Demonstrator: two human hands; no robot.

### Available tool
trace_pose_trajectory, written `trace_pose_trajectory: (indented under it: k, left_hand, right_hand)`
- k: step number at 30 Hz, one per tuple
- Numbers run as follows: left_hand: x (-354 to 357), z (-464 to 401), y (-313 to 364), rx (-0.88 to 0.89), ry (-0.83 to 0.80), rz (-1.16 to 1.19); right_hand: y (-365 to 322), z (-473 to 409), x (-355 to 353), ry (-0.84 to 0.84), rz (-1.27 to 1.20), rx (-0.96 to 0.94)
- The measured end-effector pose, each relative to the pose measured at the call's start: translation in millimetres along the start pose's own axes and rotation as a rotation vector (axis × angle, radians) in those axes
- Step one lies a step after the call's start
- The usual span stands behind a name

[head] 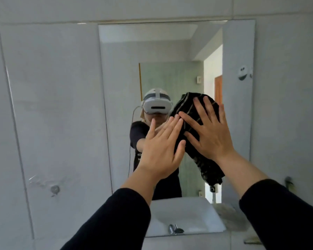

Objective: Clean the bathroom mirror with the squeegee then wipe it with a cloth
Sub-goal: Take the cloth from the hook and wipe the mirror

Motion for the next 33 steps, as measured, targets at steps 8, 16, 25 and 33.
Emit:
trace_pose_trajectory:
  k: [8,16,25,33]
  left_hand:
    - [26.9,3.7,13.8,0.061,-0.033,-0.133]
    - [19.3,33.3,-26.3,-0.046,-0.013,-0.242]
    - [-26.3,90.2,-114.0,-0.327,-0.025,-0.294]
    - [-38.4,138.6,-148.1,-0.454,-0.015,-0.325]
  right_hand:
    - [59.0,66.2,13.6,-0.034,0.008,0.371]
    - [25.7,80.9,22.5,-0.012,-0.010,0.421]
    - [-80.9,21.1,20.6,-0.046,-0.075,0.081]
    - [-201.1,3.3,31.1,-0.035,-0.145,-0.272]
Point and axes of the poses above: each hand's wrist, its own z-axis away from the middle knuckle, its own x-axis out of the palm, y = z × x, the point moved 8 cm from there along -z, towards the middle knuckle, and after that the axes turned 6 degrees about -x, right-handed, at the moved point
